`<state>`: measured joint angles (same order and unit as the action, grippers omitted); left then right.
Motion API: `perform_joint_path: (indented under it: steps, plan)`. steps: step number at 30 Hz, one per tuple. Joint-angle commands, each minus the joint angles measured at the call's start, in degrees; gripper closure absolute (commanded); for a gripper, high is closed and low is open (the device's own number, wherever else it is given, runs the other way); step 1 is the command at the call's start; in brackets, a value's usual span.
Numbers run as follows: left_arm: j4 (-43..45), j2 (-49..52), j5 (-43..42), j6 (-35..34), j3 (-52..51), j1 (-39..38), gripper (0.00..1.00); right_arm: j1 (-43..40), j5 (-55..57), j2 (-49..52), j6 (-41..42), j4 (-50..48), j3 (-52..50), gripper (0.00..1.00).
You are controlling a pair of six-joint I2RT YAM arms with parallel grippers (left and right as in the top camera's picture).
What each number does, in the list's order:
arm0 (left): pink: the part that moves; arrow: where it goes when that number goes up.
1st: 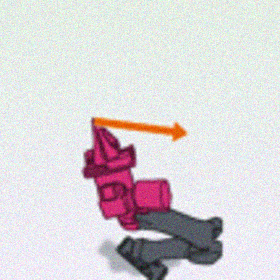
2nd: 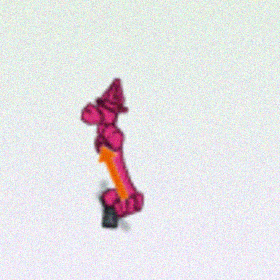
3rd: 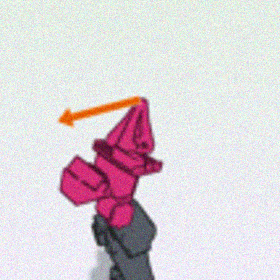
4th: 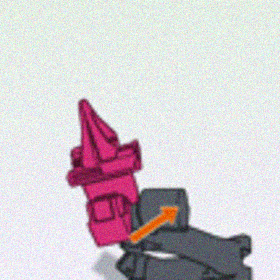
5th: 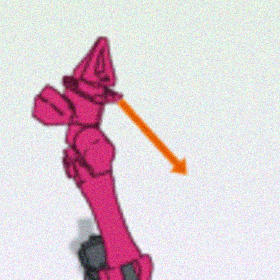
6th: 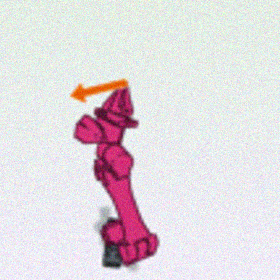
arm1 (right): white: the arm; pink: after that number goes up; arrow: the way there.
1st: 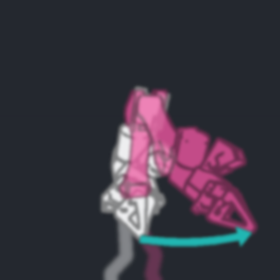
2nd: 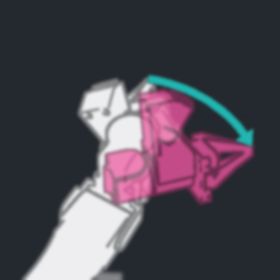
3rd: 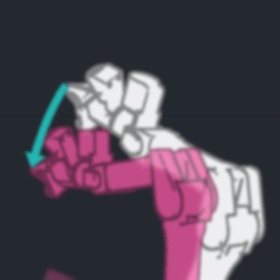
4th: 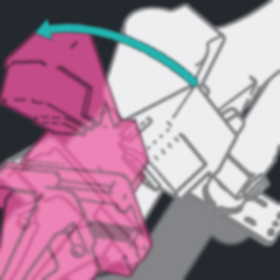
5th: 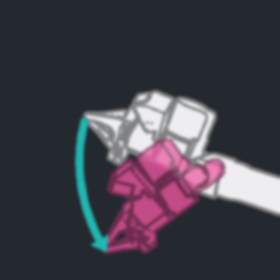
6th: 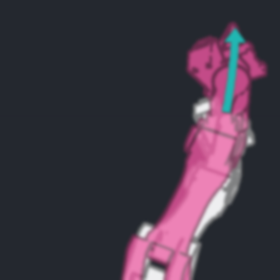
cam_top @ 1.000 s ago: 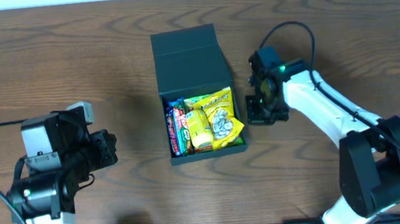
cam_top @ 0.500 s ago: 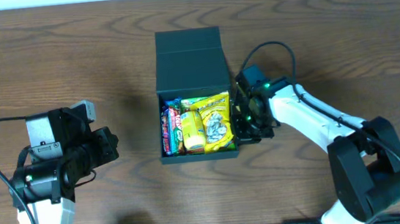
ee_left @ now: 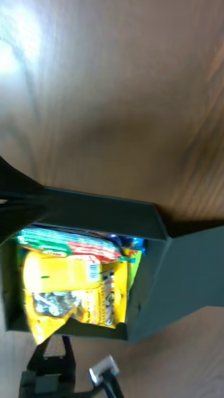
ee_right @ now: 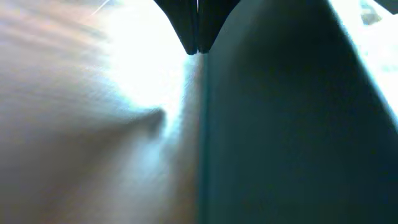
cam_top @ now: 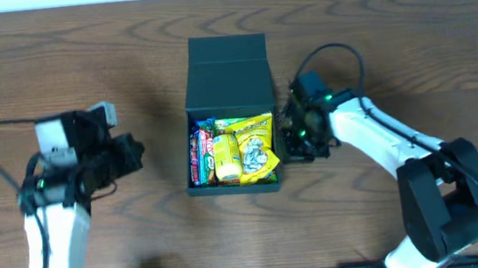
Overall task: Pack container
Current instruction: 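Raise both grippers to the lid's left and right edges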
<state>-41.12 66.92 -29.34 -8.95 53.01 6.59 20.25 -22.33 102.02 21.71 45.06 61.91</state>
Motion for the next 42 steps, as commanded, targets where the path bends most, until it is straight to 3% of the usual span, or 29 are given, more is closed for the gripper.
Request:
perform_joint_path:
  steps: [1,8,18,30,42]
  plan:
    - [3.41,7.5,-5.53,0.76,-0.31,-0.09,0.94,-3.8,-0.7,-0.57,1.09,-2.6,-0.11,0.99]
    - [14.25,25.14,-10.8,-2.23,2.03,-0.26,0.94,-7.72,-7.19,-0.55,1.66,-14.4,-0.11,0.99]
    - [13.33,43.23,-10.67,-4.46,18.67,-4.52,0.94,-8.74,-9.79,3.76,8.31,-28.46,-0.09,0.99]
    - [8.63,56.22,-10.78,-6.8,32.28,-7.13,0.95,-11.5,-17.4,13.53,13.05,-37.44,1.42,0.99]
    - [10.64,59.1,-12.37,-9.55,34.69,-8.66,0.95,-11.28,-22.36,17.92,16.2,-42.45,4.35,0.99]
